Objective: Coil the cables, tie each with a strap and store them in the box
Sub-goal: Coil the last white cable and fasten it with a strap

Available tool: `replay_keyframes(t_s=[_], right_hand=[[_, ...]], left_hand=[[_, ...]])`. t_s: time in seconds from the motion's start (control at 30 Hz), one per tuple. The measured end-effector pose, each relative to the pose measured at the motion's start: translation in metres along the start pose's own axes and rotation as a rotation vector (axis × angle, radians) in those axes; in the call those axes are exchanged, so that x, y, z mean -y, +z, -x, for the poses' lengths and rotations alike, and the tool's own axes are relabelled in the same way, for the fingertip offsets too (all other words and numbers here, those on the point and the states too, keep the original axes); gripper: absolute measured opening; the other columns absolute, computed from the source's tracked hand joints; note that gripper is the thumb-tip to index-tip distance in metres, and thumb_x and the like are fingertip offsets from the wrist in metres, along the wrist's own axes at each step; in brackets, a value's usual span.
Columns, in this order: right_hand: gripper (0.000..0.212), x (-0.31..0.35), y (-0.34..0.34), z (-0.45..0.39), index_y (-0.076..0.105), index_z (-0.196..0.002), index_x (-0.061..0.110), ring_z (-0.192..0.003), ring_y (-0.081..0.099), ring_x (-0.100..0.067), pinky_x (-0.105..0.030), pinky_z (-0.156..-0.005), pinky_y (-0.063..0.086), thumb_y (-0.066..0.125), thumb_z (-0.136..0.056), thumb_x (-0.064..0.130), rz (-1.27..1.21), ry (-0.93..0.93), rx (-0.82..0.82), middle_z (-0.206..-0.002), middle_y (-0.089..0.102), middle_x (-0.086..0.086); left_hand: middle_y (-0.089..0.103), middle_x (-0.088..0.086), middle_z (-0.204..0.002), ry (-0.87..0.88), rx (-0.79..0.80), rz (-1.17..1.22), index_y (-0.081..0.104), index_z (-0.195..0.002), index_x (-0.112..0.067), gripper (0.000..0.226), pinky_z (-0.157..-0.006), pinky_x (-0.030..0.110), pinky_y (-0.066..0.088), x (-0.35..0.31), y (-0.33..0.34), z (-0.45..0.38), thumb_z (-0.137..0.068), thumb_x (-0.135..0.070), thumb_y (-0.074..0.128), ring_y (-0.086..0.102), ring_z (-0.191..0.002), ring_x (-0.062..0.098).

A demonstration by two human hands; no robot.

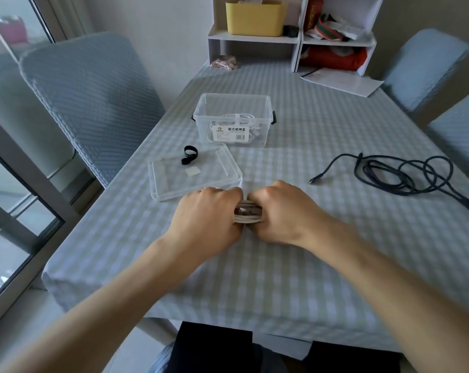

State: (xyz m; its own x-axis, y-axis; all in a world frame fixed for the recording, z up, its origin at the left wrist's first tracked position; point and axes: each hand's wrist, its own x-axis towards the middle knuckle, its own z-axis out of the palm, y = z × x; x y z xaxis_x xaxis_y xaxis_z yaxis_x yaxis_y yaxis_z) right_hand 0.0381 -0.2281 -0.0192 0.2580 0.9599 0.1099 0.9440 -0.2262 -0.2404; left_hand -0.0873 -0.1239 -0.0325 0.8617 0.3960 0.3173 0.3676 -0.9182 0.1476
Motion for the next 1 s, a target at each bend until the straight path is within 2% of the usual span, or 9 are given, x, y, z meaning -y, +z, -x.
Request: replay_keyframes(t_s=[0.17,0.23,0.33,0.47,0.57,0.67,0.8,0.93,1.0], right_hand=[[0.015,0.006,0.003,-0.001,0.048,-0.077,0.017,-0.072,0.049,-0.031,-0.031,-0.063,0.034,0.057,-0.081,0.028,0.147,0.105,-0.043,-0.074,0.051,-0.008],[0.015,0.007,0.003,-0.001,0.047,-0.075,0.018,-0.074,0.054,-0.03,-0.031,-0.063,0.034,0.057,-0.08,0.028,0.14,0.123,-0.068,-0.072,0.049,-0.003],[0.017,0.008,0.007,-0.003,0.047,-0.075,0.02,-0.076,0.057,-0.03,-0.032,-0.064,0.035,0.056,-0.084,0.032,0.118,0.125,-0.082,-0.076,0.057,-0.002],[0.016,0.011,0.007,-0.007,0.047,-0.078,0.02,-0.076,0.054,-0.028,-0.031,-0.064,0.032,0.056,-0.084,0.032,0.105,0.144,-0.096,-0.085,0.064,-0.003],[0.016,0.009,0.007,-0.009,0.047,-0.08,0.02,-0.079,0.055,-0.029,-0.031,-0.065,0.032,0.055,-0.084,0.034,0.114,0.177,-0.093,-0.092,0.067,-0.005],[0.017,0.006,0.007,-0.007,0.047,-0.079,0.021,-0.08,0.057,-0.03,-0.031,-0.065,0.033,0.056,-0.082,0.035,0.127,0.219,-0.104,-0.092,0.068,-0.006],[0.027,0.003,0.005,-0.006,0.038,-0.066,0.023,-0.07,0.045,-0.028,-0.031,-0.062,0.032,0.057,-0.079,0.035,0.15,0.281,-0.135,-0.084,0.067,-0.005],[0.027,-0.009,0.003,-0.003,0.041,-0.065,0.021,-0.07,0.051,-0.029,-0.031,-0.06,0.034,0.059,-0.08,0.036,0.106,0.348,-0.148,-0.074,0.062,-0.002],[0.029,-0.016,0.002,0.002,0.042,-0.064,0.021,-0.069,0.052,-0.027,-0.031,-0.059,0.035,0.059,-0.082,0.035,0.018,0.379,-0.17,-0.067,0.056,0.003]], left_hand=[[0.06,-0.014,-0.086,-0.035,-0.041,0.285,0.058,-0.109,-0.027,0.032,-0.059,0.032,0.04,0.022,-0.01,0.018,-0.079,-0.028,0.068,0.053,-0.071,0.016],[0.057,-0.017,-0.09,-0.058,-0.087,0.297,0.064,-0.108,-0.029,0.029,-0.059,0.033,0.046,0.038,-0.011,0.021,-0.078,-0.029,0.066,0.049,-0.066,0.01],[0.058,-0.012,-0.101,-0.082,-0.119,0.289,0.069,-0.105,-0.026,0.023,-0.063,0.039,0.054,0.059,-0.01,0.019,-0.083,-0.018,0.069,0.058,-0.076,0.015],[0.062,0.0,-0.117,-0.007,-0.115,0.246,0.069,-0.117,-0.016,0.038,-0.081,0.042,0.052,0.075,-0.007,0.013,-0.085,0.003,0.063,0.059,-0.104,0.028],[0.065,0.002,-0.119,0.091,-0.082,0.158,0.07,-0.118,-0.015,0.04,-0.088,0.045,0.05,0.079,-0.005,0.004,-0.084,0.003,0.064,0.057,-0.104,0.033],[0.066,0.001,-0.114,0.163,-0.047,0.093,0.073,-0.112,-0.02,0.03,-0.089,0.043,0.048,0.077,-0.004,-0.005,-0.083,-0.012,0.071,0.057,-0.103,0.032],[0.066,-0.005,-0.099,0.176,-0.038,0.089,0.074,-0.09,-0.023,0.017,-0.084,0.048,0.052,0.075,-0.003,-0.011,-0.084,-0.03,0.06,0.059,-0.097,0.029],[0.068,-0.008,-0.078,-0.008,-0.127,0.401,0.073,-0.084,-0.017,0.012,-0.071,0.025,0.05,0.062,-0.003,-0.01,-0.089,-0.024,0.065,0.061,-0.074,0.011],[0.07,-0.009,-0.073,-0.127,-0.128,0.577,0.074,-0.084,-0.018,0.005,-0.065,0.016,0.047,0.048,-0.006,-0.008,-0.088,-0.016,0.071,0.063,-0.068,0.011]])
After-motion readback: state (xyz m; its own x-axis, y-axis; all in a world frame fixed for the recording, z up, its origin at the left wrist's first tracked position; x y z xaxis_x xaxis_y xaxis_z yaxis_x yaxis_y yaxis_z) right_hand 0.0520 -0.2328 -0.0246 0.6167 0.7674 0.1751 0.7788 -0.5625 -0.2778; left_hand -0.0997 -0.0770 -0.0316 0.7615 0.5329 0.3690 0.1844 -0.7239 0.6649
